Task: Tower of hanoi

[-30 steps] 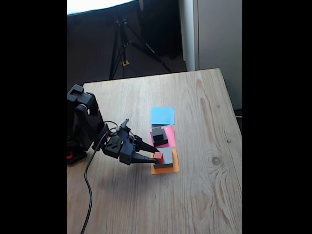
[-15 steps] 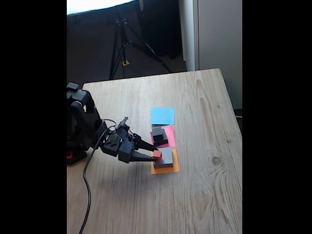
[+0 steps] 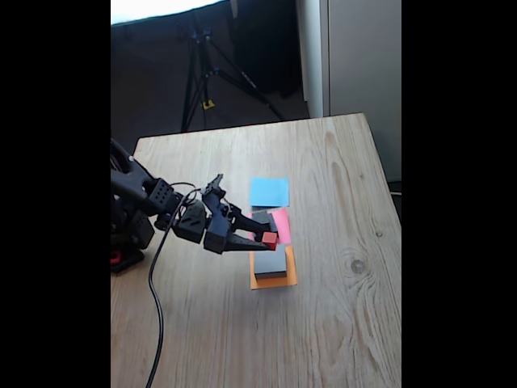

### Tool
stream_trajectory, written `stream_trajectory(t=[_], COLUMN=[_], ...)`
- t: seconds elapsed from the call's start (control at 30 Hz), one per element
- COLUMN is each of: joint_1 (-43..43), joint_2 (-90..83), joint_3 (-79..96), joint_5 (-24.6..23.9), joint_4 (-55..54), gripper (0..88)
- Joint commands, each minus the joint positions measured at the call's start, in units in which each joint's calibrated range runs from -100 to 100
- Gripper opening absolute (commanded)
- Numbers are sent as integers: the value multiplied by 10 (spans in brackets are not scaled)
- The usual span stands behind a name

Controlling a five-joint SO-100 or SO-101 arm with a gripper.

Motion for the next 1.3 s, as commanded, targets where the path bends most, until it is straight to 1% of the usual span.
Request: stream_trajectory(t=[0.0, 0.13, 0.2, 0.27, 0.33, 0.43, 0.63, 0.77, 0.87, 0.93, 1.1, 1.27], joint_1=[-9, -18, -27, -37, -49, -69, -105, -125, -135, -140, -144, -145], joint_2=[-91, -116, -121, -122, -123, -123, -123, -128, -135, -149, -209, -253], joint_3=[-179, -379, -468, -541, -606, -684, -799, -827, -812, -775, -610, -439], joint_5=[7, 7, 7, 7, 7, 7, 7, 7, 7, 7, 7, 7], joint_4=[318, 621, 745, 841, 923, 1014, 1139, 1185, 1190, 1175, 1074, 935], gripper=[22, 20, 19, 18, 18, 16, 14, 13, 13, 13, 16, 18])
